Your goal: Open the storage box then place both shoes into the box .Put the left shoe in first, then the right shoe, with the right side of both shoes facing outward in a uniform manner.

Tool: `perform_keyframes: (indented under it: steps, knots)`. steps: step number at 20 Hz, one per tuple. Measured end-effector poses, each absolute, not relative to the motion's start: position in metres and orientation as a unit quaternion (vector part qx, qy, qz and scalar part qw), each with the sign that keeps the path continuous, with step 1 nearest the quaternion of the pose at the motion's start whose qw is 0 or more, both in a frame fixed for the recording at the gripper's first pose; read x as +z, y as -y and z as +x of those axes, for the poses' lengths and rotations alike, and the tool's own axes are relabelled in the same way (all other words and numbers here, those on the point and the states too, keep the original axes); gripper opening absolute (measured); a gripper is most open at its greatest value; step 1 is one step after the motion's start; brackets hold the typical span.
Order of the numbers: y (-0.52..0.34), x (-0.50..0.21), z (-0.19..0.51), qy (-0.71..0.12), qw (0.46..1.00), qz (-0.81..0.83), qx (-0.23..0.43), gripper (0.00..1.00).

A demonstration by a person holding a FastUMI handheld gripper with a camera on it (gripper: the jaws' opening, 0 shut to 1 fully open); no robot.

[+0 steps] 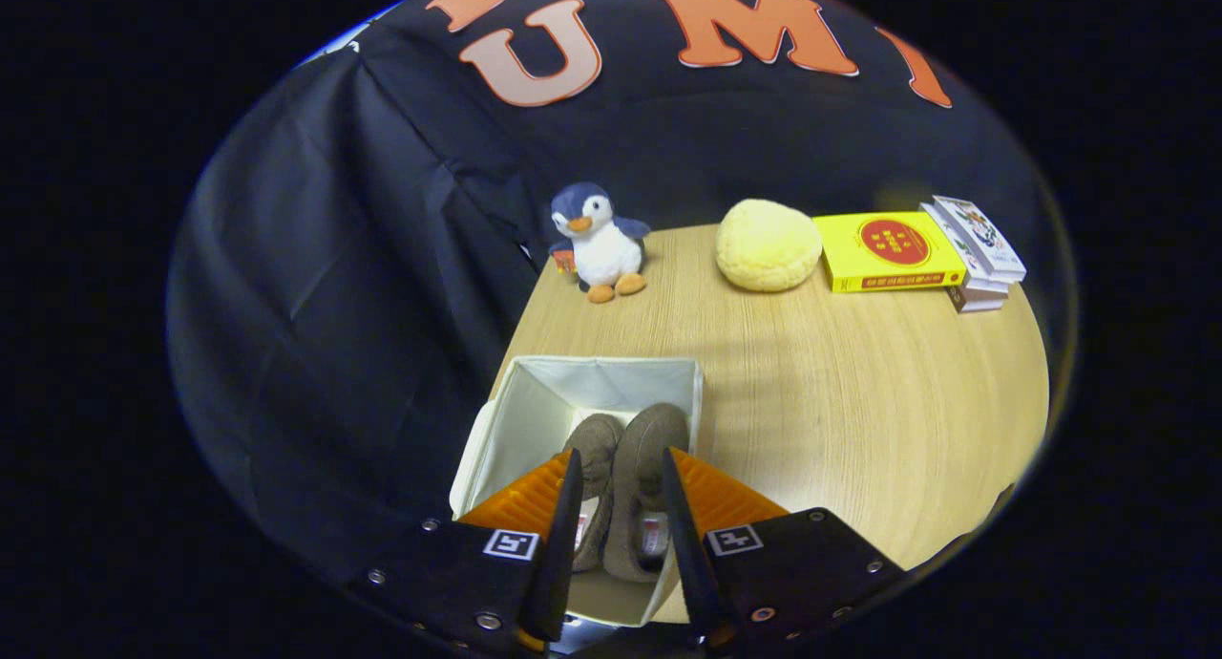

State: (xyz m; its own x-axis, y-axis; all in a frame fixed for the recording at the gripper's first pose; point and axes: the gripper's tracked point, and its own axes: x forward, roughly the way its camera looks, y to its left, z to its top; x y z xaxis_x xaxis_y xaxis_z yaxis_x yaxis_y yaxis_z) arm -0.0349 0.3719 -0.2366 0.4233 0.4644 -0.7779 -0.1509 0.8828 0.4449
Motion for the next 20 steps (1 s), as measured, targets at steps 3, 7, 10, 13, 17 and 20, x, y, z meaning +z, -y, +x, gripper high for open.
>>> perform_keyframes:
  steps: [3,7,10,13,17,20]
  knots:
    - [-0.336,-0.212,-0.022,-0.453,0.856,0.149,0.197,0.64]
    - [-0.28,-0.17,-0.004,-0.375,0.894,0.152,0.193,0.76]
    - [-0.228,-0.136,0.014,-0.301,0.924,0.149,0.18,0.82]
    - [-0.169,-0.105,0.022,-0.233,0.95,0.138,0.158,0.87]
    - [-0.097,-0.077,0.026,-0.168,0.969,0.132,0.125,0.89]
    - [-0.046,-0.063,0.023,-0.132,0.98,0.111,0.099,0.91]
